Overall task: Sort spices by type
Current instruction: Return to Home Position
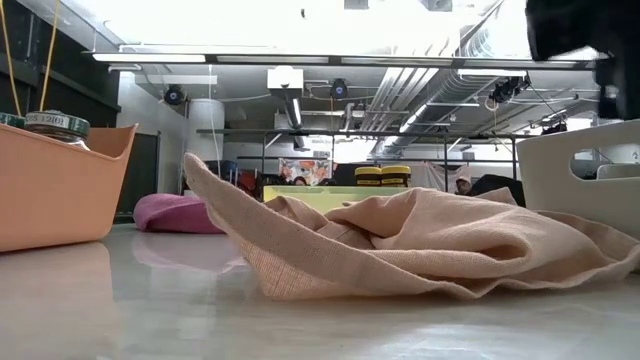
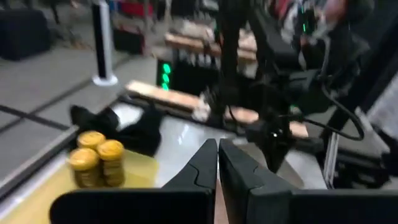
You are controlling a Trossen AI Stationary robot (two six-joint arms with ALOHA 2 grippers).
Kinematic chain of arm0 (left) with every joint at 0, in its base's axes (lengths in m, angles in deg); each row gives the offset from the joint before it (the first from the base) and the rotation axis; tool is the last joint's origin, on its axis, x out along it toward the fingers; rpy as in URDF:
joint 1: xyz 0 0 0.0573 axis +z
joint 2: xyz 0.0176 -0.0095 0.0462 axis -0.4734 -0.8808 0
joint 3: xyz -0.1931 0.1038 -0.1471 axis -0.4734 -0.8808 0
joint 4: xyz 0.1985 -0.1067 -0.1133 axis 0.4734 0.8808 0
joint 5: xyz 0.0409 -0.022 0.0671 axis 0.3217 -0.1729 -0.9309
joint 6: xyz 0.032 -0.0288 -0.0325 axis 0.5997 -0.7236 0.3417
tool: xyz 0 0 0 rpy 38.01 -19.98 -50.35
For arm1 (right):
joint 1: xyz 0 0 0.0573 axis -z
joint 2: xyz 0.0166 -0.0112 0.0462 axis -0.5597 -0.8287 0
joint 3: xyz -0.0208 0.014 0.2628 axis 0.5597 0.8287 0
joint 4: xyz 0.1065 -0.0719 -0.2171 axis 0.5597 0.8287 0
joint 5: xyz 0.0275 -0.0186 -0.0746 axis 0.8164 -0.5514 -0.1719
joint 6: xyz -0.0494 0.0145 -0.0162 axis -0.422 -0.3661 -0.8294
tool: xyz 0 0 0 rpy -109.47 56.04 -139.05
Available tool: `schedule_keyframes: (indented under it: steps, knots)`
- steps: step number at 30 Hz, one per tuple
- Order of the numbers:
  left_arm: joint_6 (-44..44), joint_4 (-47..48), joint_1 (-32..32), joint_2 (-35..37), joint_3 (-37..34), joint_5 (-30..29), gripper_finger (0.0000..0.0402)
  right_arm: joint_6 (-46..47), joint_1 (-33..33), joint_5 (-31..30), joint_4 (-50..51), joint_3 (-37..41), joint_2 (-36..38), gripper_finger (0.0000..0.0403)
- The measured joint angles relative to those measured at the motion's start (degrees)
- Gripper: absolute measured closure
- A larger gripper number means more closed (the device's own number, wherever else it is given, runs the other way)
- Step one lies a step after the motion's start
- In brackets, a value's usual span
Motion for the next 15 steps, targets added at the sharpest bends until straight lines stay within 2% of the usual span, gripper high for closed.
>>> schedule_keyframes:
  steps: [2, 6, 11, 15]
  knots:
    - [-0.4, -1.6, -1.3, 4.8, -3.8, -3.5, 0.04, -1.3, 0.7, -1.1, -2.3, 0.0, 1.3, 0.0403]
    - [-4.8, -10.8, -4.3, 15.0, -17.6, -8.4, 0.0401, -2.0, 2.8, -2.2, -5.0, 0.0, 4.4, 0.0403]
    - [-6.2, -30.9, -6.6, 27.8, -35.2, -8.9, 0.0401, -2.0, 5.0, -2.2, -7.3, 0.0, 8.0, 0.0403]
    - [-5.5, -40.8, -7.7, 36.6, -45.1, -8.5, 0.0401, -0.8, 6.4, -0.3, -7.5, 0.0, 9.3, 0.0403]
